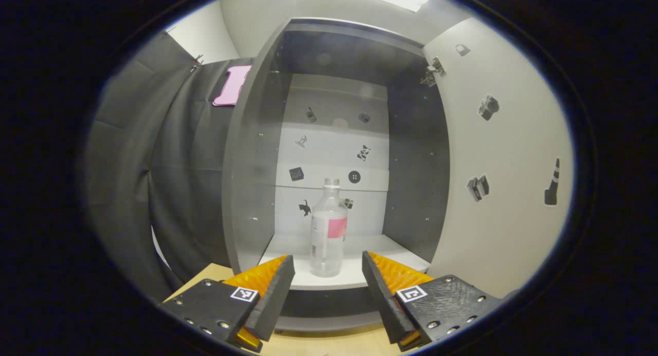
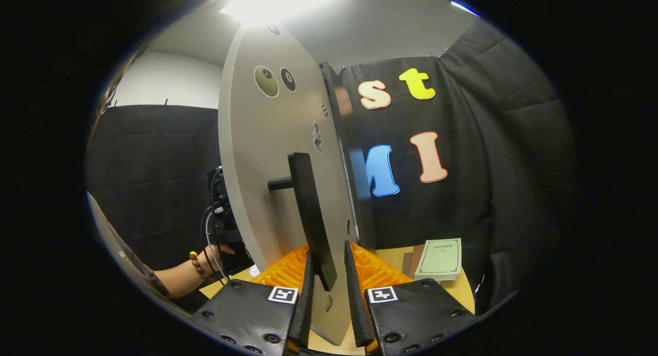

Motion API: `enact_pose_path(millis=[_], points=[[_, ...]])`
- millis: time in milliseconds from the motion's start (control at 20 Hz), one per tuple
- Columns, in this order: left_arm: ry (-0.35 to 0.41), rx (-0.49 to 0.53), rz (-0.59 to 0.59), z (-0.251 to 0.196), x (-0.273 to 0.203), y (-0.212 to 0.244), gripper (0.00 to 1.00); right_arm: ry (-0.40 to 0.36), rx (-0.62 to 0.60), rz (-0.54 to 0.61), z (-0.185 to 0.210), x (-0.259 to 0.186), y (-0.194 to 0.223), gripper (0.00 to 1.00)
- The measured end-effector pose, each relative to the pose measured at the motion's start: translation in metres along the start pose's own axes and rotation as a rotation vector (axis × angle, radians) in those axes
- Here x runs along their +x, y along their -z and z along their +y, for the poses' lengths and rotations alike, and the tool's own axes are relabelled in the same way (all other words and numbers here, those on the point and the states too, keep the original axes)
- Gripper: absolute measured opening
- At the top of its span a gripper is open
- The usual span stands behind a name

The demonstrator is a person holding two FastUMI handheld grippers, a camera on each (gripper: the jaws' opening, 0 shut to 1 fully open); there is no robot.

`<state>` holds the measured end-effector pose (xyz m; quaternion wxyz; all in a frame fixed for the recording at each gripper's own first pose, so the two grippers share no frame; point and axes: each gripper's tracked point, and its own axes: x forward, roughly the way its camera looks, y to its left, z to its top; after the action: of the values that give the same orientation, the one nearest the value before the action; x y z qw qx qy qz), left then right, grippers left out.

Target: Open the cabinet door with the right hand, grasp the bottle in the cabinet with the left hand and place it on the coaster, then close the cabinet door with the right hand.

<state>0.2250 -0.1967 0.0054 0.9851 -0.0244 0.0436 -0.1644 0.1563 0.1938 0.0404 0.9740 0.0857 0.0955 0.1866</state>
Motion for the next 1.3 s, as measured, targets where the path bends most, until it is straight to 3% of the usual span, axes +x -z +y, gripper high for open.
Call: enact_pose_path(millis=[50,100,150,250,600,850,1150,1300], points=[[0.003,0.004,0.002,-0.003,0.008,0.0,0.8,-0.001,0.01,0.004,-0.001,-0.003,0.002,0.42],[0.001,0.01,0.007,-0.003,0.015,0.0,0.8,-0.002,0.021,0.019,-0.001,0.0,0.006,0.6],[-0.004,0.019,0.013,-0.003,0.022,0.0,0.8,0.022,0.019,0.033,-0.006,-0.002,0.011,0.68],[-0.009,0.032,0.014,-0.006,0.034,-0.001,0.8,0.057,0.006,0.044,-0.016,-0.012,0.013,1.0],[-0.034,0.045,0.036,-0.008,0.078,0.009,0.8,0.254,-0.137,0.065,-0.075,-0.024,0.02,0.98],[-0.074,0.087,0.058,0.003,0.111,0.02,0.82,0.287,-0.13,0.115,-0.099,-0.018,0.043,0.98],[-0.081,0.034,0.1,0.01,0.132,0.035,0.82,0.297,-0.073,0.106,-0.118,-0.005,0.048,0.98],[-0.073,0.022,0.096,0.009,0.123,0.032,0.74,0.31,-0.031,0.074,-0.129,0.002,0.044,0.98]])
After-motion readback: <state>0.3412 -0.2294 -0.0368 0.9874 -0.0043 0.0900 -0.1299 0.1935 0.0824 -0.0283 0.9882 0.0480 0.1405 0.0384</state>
